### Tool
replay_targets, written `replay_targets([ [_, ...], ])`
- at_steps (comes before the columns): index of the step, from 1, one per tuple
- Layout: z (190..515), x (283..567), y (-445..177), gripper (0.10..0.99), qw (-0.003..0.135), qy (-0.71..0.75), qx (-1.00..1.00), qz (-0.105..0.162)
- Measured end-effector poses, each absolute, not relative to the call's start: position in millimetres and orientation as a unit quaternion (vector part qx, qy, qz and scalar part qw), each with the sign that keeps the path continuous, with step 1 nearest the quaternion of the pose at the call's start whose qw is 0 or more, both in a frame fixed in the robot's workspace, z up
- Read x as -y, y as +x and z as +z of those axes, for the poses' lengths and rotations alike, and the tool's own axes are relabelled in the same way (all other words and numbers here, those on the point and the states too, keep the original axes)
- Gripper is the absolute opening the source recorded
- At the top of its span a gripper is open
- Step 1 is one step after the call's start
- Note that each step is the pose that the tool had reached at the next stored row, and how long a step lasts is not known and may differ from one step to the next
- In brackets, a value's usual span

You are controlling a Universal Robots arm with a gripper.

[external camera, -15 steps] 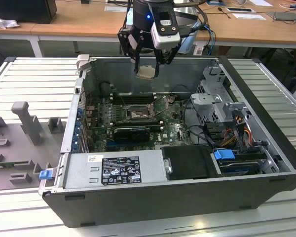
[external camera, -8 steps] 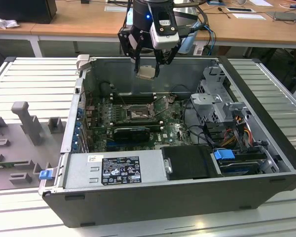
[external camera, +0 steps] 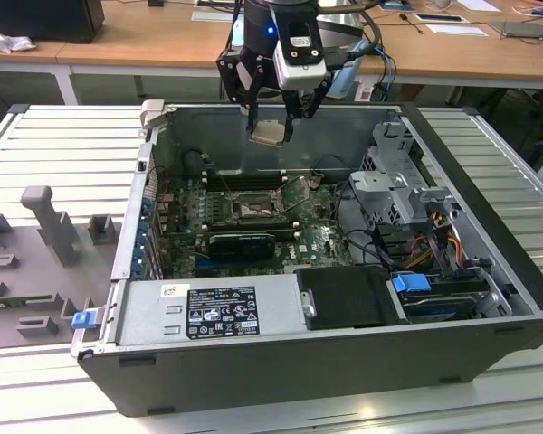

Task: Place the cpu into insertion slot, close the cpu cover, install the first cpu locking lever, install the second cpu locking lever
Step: 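Place the cpu into insertion slot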

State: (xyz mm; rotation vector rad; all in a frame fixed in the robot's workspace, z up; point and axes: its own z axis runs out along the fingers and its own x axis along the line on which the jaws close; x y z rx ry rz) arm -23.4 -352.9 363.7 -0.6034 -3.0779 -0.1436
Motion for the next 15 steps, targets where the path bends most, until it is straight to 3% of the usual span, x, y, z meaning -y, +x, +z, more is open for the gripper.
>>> replay_targets([
  [15,363.7,352.9,-23.4,0.525,-0.001,-0.232,0.972,-0.046],
])
